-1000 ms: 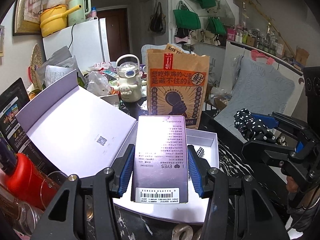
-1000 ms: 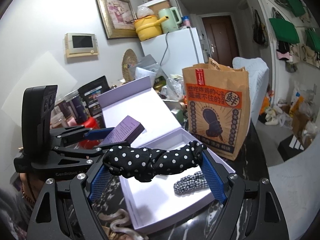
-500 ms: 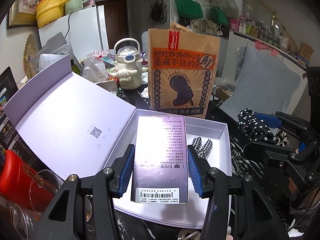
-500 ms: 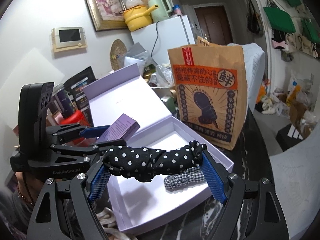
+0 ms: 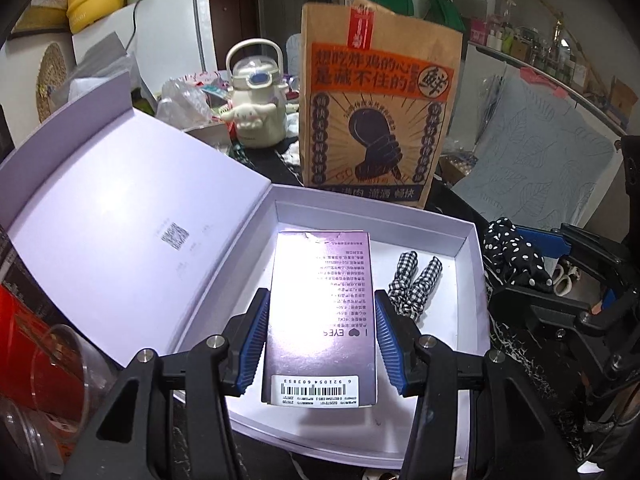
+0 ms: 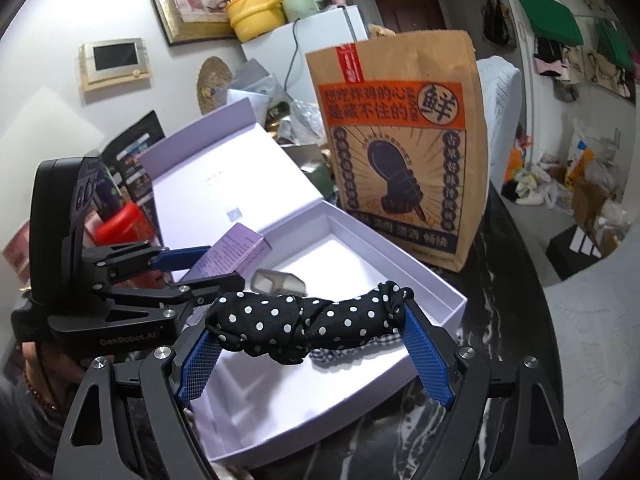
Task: Organize rigid objects
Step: 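Lower the purple box into the lavender box while the right tool lowers the scrunchie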
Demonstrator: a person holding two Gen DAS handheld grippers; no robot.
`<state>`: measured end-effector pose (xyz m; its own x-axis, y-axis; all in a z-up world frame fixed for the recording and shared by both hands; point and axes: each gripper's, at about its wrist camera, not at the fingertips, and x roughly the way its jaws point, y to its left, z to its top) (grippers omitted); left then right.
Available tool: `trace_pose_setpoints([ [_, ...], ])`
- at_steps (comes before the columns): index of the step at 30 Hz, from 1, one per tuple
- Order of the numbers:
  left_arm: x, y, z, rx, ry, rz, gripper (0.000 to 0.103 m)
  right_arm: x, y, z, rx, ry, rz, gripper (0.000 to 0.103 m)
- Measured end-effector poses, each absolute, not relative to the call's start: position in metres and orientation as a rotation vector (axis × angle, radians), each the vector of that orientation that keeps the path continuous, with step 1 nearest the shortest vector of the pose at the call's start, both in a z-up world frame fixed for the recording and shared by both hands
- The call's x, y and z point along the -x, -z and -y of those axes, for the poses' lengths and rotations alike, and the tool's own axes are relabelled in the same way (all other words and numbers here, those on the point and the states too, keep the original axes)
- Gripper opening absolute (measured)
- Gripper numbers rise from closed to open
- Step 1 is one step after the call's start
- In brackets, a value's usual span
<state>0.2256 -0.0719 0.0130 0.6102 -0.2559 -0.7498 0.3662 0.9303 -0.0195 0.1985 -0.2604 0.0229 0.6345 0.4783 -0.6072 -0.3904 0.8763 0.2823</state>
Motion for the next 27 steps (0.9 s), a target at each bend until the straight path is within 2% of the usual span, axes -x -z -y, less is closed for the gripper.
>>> trace_pose_setpoints([
  [27, -0.249, 0.014, 0.063, -0.114, 0.323, -0.905, 0.05, -0.227, 0.015, 0.237, 0.043, -0.466, -0.811, 0.085],
])
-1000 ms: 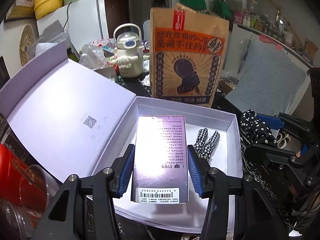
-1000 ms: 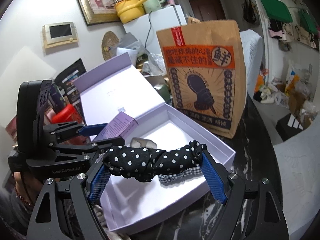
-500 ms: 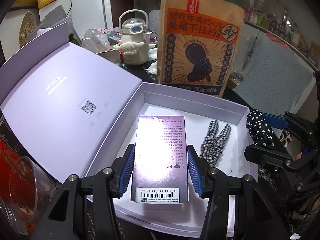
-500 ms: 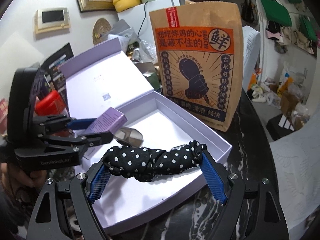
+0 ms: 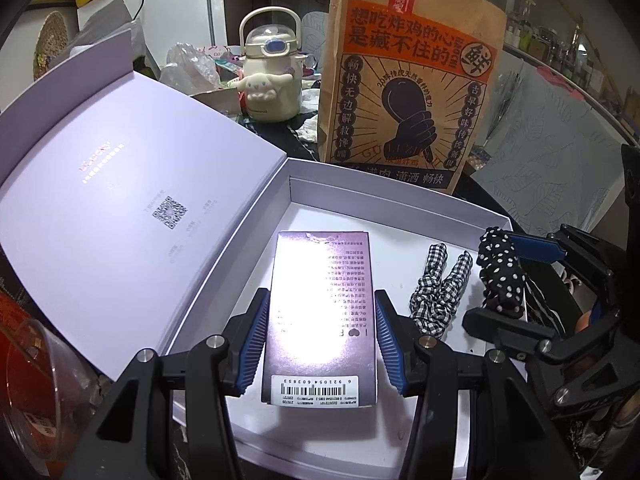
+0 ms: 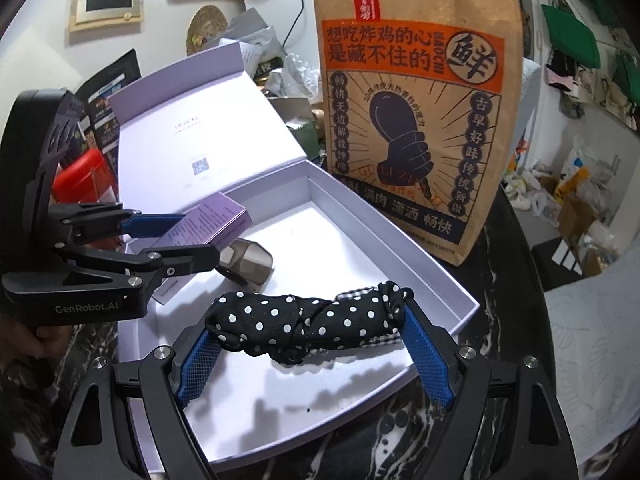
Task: Organize rigid objects
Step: 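Lower the purple box into the lavender box while the right tool lowers the scrunchie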
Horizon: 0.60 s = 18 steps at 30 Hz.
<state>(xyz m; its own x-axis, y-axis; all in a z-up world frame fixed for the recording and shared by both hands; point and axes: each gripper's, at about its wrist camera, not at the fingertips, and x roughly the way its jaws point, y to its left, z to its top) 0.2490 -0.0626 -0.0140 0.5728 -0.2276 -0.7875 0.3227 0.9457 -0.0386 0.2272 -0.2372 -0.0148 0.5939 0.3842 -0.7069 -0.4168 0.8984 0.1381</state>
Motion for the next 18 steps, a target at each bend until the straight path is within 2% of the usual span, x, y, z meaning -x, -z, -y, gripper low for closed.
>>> trace_pose_setpoints([
  [14, -0.265, 0.027, 0.066, -0.125, 0.305, -0.938, 0.05, -0.244, 0.03, 0.229, 0.065, -0.48, -0.849, 0.086],
  [18, -0.268, 0.031, 0.066, -0.123, 0.31, -0.962, 0.05, -0.245, 0.032, 0.226, 0.087, -0.475, -0.85, 0.09],
])
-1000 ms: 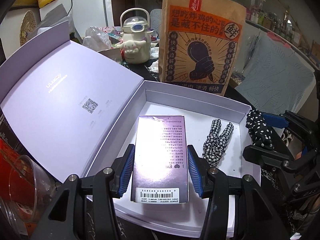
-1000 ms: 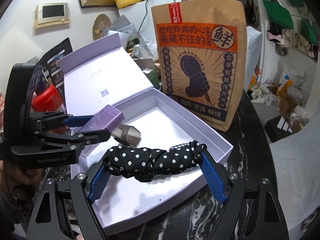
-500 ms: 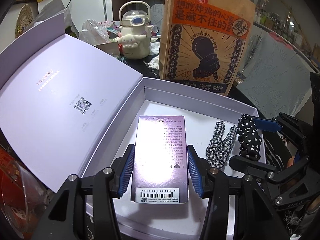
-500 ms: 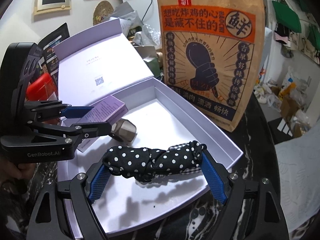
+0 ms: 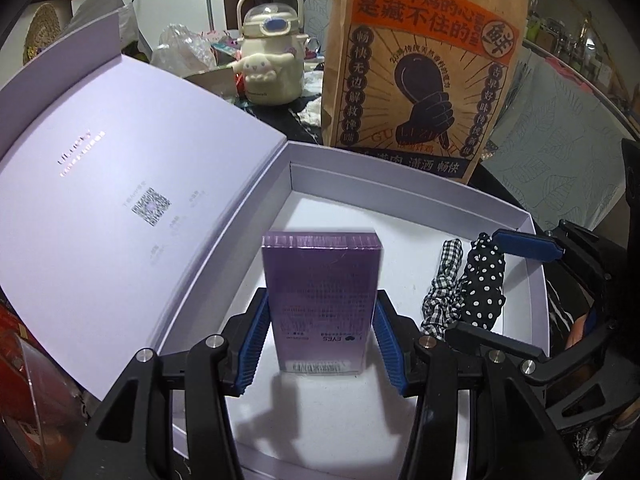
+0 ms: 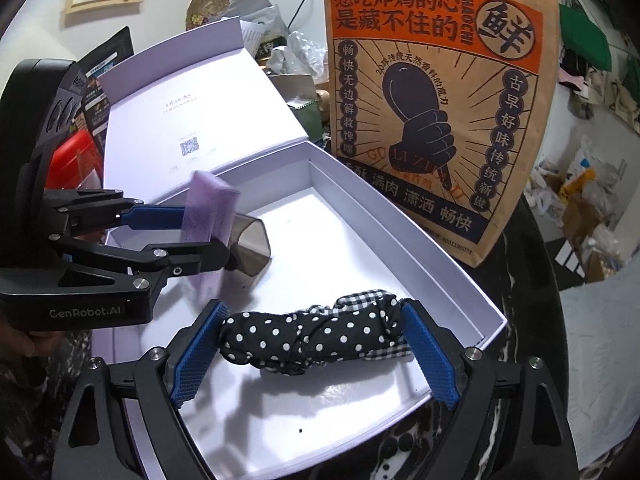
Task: Organize rigid objects
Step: 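Lower the purple box into the lavender box while the right tool lowers the scrunchie, then open both tools and withdraw them up out of the lavender box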
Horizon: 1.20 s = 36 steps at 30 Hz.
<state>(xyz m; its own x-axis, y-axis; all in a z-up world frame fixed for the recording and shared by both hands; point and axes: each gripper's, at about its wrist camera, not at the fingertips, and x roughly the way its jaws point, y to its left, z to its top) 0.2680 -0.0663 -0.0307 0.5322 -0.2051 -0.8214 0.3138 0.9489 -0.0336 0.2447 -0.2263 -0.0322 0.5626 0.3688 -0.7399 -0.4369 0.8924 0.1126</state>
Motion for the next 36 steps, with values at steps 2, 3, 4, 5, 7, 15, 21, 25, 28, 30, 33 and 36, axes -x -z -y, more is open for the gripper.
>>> trace_pose_setpoints([
  [2, -0.27, 0.033, 0.067, -0.121, 0.309, -0.968, 0.05, -0.245, 0.033, 0.226, 0.088, -0.474, -0.852, 0.091],
  [3, -0.27, 0.033, 0.066, -0.118, 0.309, -0.967, 0.05, -0.245, 0.033, 0.227, 0.085, -0.474, -0.853, 0.091],
  [4, -0.27, 0.033, 0.066, -0.116, 0.308, -0.967, 0.05, -0.245, 0.032, 0.227, 0.084, -0.475, -0.852, 0.091],
  [5, -0.27, 0.033, 0.066, -0.114, 0.309, -0.968, 0.05, -0.245, 0.032, 0.226, 0.085, -0.475, -0.852, 0.091],
  [7, -0.27, 0.033, 0.066, -0.114, 0.309, -0.971, 0.05, -0.244, 0.032, 0.227, 0.084, -0.477, -0.851, 0.094],
  [15, -0.266, 0.027, 0.064, -0.105, 0.301, -0.954, 0.05, -0.237, 0.027, 0.231, 0.078, -0.473, -0.846, 0.096],
  [21, -0.26, 0.02, 0.062, -0.113, 0.289, -0.938, 0.05, -0.233, 0.023, 0.233, 0.073, -0.461, -0.842, 0.096],
  [25, -0.255, 0.013, 0.06, -0.115, 0.282, -0.919, 0.05, -0.229, 0.018, 0.236, 0.072, -0.452, -0.834, 0.096],
  [28, -0.25, 0.007, 0.059, -0.119, 0.277, -0.902, 0.05, -0.225, 0.013, 0.238, 0.071, -0.445, -0.823, 0.096],
  [30, -0.247, 0.002, 0.059, -0.124, 0.274, -0.889, 0.05, -0.222, 0.008, 0.238, 0.07, -0.44, -0.813, 0.096],
  [33, -0.24, -0.007, 0.058, -0.136, 0.267, -0.863, 0.05, -0.216, 0.001, 0.239, 0.075, -0.436, -0.796, 0.096],
  [36, -0.234, -0.015, 0.059, -0.157, 0.25, -0.834, 0.05, -0.209, -0.008, 0.24, 0.072, -0.427, -0.769, 0.096],
])
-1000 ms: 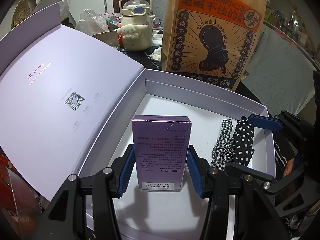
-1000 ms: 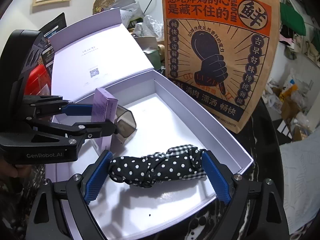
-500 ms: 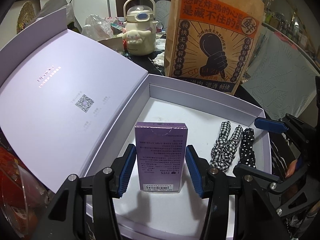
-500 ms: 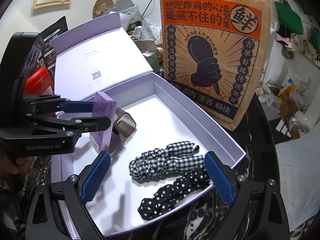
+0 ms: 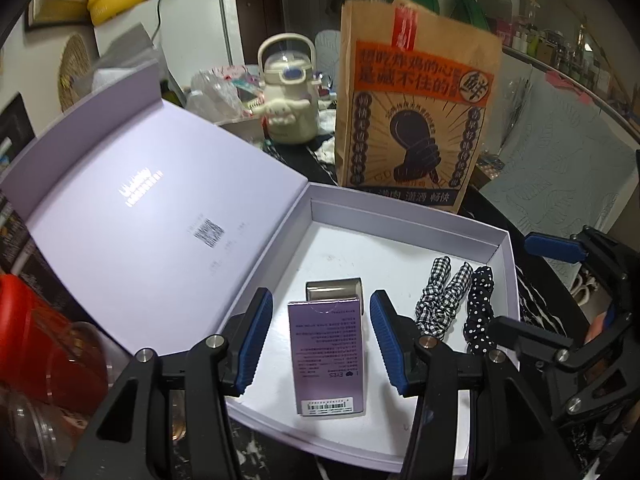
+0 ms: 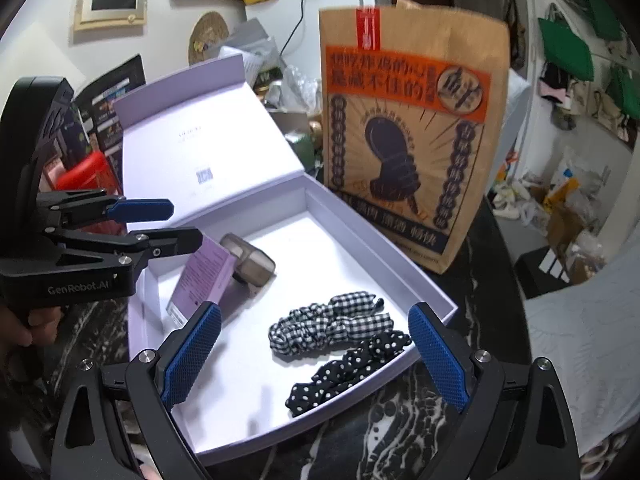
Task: Organize rigid objects
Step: 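Open both tools and withdraw them up out of the lavender box, then move the left tool to the gold case while the right tool approaches the gold claw clip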
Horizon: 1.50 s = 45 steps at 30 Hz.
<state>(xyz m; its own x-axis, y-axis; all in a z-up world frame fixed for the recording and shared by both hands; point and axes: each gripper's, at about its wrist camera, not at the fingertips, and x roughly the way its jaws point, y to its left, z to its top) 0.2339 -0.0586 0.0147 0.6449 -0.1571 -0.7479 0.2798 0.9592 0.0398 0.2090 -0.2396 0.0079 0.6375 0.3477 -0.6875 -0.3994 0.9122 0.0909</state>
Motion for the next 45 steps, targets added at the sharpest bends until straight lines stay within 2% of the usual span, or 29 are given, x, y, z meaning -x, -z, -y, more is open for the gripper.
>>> trace_pose_setpoints([
  [23, -0.162, -0.071, 0.046, -0.162, 0.218, -0.692, 0.05, -0.138, -0.067, 0.235, 0.058, -0.386, -0.637, 0.098],
  [45, -0.104, -0.075, 0.043, -0.158, 0.208, -0.693, 0.05, -0.072, -0.092, 0.247, 0.056, -0.304, -0.58, 0.101],
])
